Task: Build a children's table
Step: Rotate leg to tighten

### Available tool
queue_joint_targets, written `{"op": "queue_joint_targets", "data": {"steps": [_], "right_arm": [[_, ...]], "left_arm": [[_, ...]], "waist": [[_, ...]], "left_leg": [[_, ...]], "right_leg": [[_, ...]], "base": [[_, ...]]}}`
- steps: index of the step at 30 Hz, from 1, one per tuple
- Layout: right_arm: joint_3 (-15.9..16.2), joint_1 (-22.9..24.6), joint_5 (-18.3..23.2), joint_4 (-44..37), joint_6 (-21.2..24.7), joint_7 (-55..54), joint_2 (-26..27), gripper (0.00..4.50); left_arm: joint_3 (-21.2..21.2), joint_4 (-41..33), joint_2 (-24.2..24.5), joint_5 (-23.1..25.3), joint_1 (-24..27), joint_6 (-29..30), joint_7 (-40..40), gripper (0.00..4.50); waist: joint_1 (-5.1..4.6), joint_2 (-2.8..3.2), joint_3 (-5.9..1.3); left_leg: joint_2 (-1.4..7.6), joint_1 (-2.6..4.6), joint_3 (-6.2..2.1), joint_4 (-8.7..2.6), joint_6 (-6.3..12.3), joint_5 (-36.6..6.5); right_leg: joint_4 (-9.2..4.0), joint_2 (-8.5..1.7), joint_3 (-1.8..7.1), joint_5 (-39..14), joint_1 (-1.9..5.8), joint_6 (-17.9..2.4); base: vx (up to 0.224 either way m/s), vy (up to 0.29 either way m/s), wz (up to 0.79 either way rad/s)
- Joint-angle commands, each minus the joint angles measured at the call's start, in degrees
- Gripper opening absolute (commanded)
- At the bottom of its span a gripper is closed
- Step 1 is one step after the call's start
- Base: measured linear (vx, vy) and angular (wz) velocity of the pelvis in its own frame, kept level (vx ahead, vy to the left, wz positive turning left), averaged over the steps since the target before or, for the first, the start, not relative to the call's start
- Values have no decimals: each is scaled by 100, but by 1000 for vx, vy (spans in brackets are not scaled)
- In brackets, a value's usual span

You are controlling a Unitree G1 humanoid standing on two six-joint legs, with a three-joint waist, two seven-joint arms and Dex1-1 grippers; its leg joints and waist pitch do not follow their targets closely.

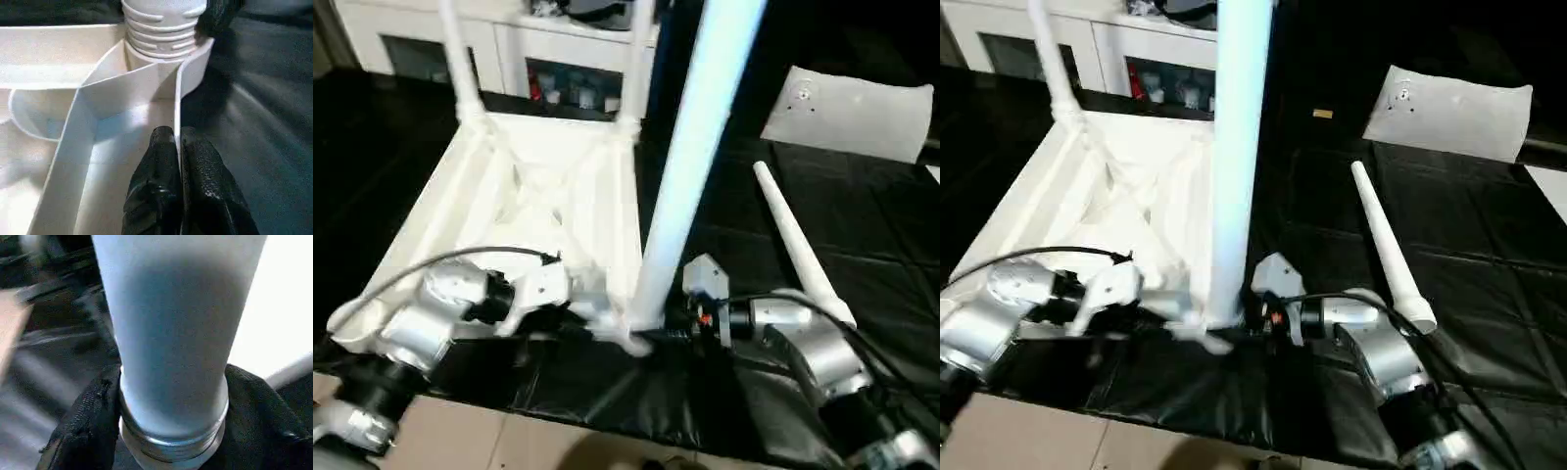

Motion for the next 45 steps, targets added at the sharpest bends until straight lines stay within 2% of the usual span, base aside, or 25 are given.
{"op": "queue_joint_targets", "data": {"steps": [1,4,10,12,13,14,15,18,21,23,25,26,28,31,34,35,36,37,38,39,40,41,42,44,45], "right_arm": [[-20,115,-186,13,19,-638,258,272],[-178,211,-242,57,174,-1429,696,272],[-477,-40,-398,400,558,-3106,1704,272],[-465,-192,-538,516,573,-3505,1999,272],[-453,-224,-544,517,546,-3523,2057,272],[-479,-237,-489,492,521,-3493,2110,272],[-503,-247,-472,458,494,-3495,2131,328],[-593,-217,-433,319,502,-3464,2067,342],[-667,-153,-410,206,496,-3412,1949,384],[-770,27,-326,-126,485,-3190,1707,387],[-821,218,-191,-484,492,-2909,1478,422],[-840,295,-160,-621,492,-2836,1385,422],[-909,504,151,-1012,757,-2496,1207,435],[-984,926,439,-1698,943,-2140,889,443],[-1010,1139,567,-2021,1055,-2043,770,443],[-1025,1312,652,-2270,1122,-2002,697,443],[-1035,1454,694,-2489,1136,-2013,645,443],[-1039,1507,694,-2569,1130,-2034,634,443],[-1062,1639,687,-2762,1133,-2126,634,443],[-1051,1696,676,-2859,1245,-2179,617,443],[-1042,1746,634,-2961,1471,-2292,591,443],[-1030,1803,602,-3074,1659,-2400,571,443],[-1029,1806,600,-3080,1668,-2406,570,443],[-1034,1918,614,-3271,1813,-2519,584,443],[-1014,2078,612,-3466,1793,-2582,610,443]], "left_arm": [[83,-341,-580,-275,255,444,751,0],[32,-533,-1064,-143,364,782,1317,0],[76,-217,-1872,236,-45,1239,2474,0],[61,-177,-1996,375,-201,1350,2628,0],[30,-167,-1967,422,-234,1336,2604,0],[2,-161,-1924,469,-255,1313,2581,0],[-32,-144,-1850,523,-273,1267,2523,0],[-106,-103,-1565,678,-252,1132,2337,0],[-99,-84,-1383,710,-204,1043,2239,0],[-88,-1,-1050,741,-133,630,1972,0],[-24,76,-819,693,-84,252,1757,0],[-8,116,-728,675,-74,42,1667,0],[27,202,-533,636,-56,-187,1504,0],[211,330,-305,415,-28,-546,1231,0],[397,333,-294,197,0,-685,1176,0],[634,231,-349,-117,60,-699,1097,0],[909,-50,-452,-566,185,-468,977,0],[1027,-182,-506,-743,246,-354,966,0],[1276,-433,-621,-1023,388,-242,1138,0],[1350,-507,-649,-1047,452,-167,1309,0],[1437,-641,-706,-1032,553,-18,1570,0],[1553,-835,-804,-1010,695,72,1911,0],[1559,-846,-810,-1009,704,76,1930,0],[1735,-1229,-985,-931,963,305,2455,0],[1883,-1701,-1229,-824,1353,431,2924,0]], "waist": [[-27,3,-261],[-113,-13,-259],[-178,-14,-252],[-194,0,-270],[-211,2,-267],[-208,9,-272],[-219,0,-280],[-230,12,-279],[-233,7,-270],[-231,-6,-266],[-222,-19,-280],[-206,-8,-274],[-213,-16,-261],[-189,-25,-252],[-187,-34,-240],[-186,3,-233],[-180,-35,-235],[-196,-45,-248],[-192,-3,-251],[-194,21,-239],[-204,24,-228],[-197,51,-221],[-208,18,-205],[-204,44,-195],[-195,57,-189]], "left_leg": [[-42,-224,127,-431,94,-739],[-74,-229,129,-419,153,-799],[-128,-229,113,-407,216,-1009],[-130,-213,108,-406,221,-1064],[-128,-245,100,-420,220,-1058],[-125,-237,96,-423,223,-1061],[-109,-232,99,-424,259,-1044],[-90,-237,105,-442,323,-1033],[-89,-236,107,-445,319,-1032],[-87,-231,106,-453,356,-1032],[-72,-256,98,-454,385,-876],[-63,-246,95,-458,384,-845],[-57,-219,111,-458,412,-874],[-37,-209,112,-471,417,-887],[-27,-217,112,-482,344,-968],[-33,-217,106,-483,326,-979],[-32,-232,112,-473,310,-965],[-39,-261,105,-469,285,-890],[-37,-267,98,-470,262,-841],[-34,-236,133,-445,259,-892],[-23,-233,129,-458,268,-972],[-30,-233,123,-470,282,-1032],[-29,-229,123,-469,290,-1155],[-24,-217,113,-469,259,-1282],[-14,-223,107,-469,252,-1323]], "right_leg": [[-431,-197,134,-2416,466,-698],[-489,-161,128,-2685,422,-544],[-592,-142,97,-3335,345,-129],[-590,-141,86,-3298,332,-90],[-583,-145,89,-3201,346,-109],[-577,-150,89,-3157,346,-118],[-559,-154,99,-2957,350,-175],[-519,-158,113,-2562,360,-370],[-514,-164,121,-2518,374,-444],[-519,-159,129,-2513,381,-418],[-489,-181,137,-2296,417,-468],[-481,-185,140,-2221,414,-498],[-471,-170,141,-2095,402,-601],[-469,-181,156,-2120,395,-613],[-474,-187,151,-2231,392,-622],[-471,-187,160,-2249,394,-617],[-473,-207,170,-2274,414,-607],[-448,-216,173,-2237,440,-638],[-434,-221,175,-2178,442,-681],[-467,-196,174,-2101,385,-802],[-457,-159,156,-2023,383,-866],[-467,-146,146,-2075,376,-832],[-494,-138,136,-2252,374,-725],[-512,-146,137,-2553,358,-583],[-533,-149,135,-2664,350,-511]], "base": [[0,0,0],[0,0,0],[0,0,0],[0,0,0],[0,0,0],[0,0,0],[0,0,0],[0,0,0],[0,0,0],[0,0,0],[0,0,0],[0,0,0],[0,0,0],[0,0,0],[0,0,0],[0,0,0],[0,0,0],[0,0,0],[0,0,0],[0,0,0],[0,0,0],[0,0,0],[0,0,0],[0,0,0],[0,0,0]]}}
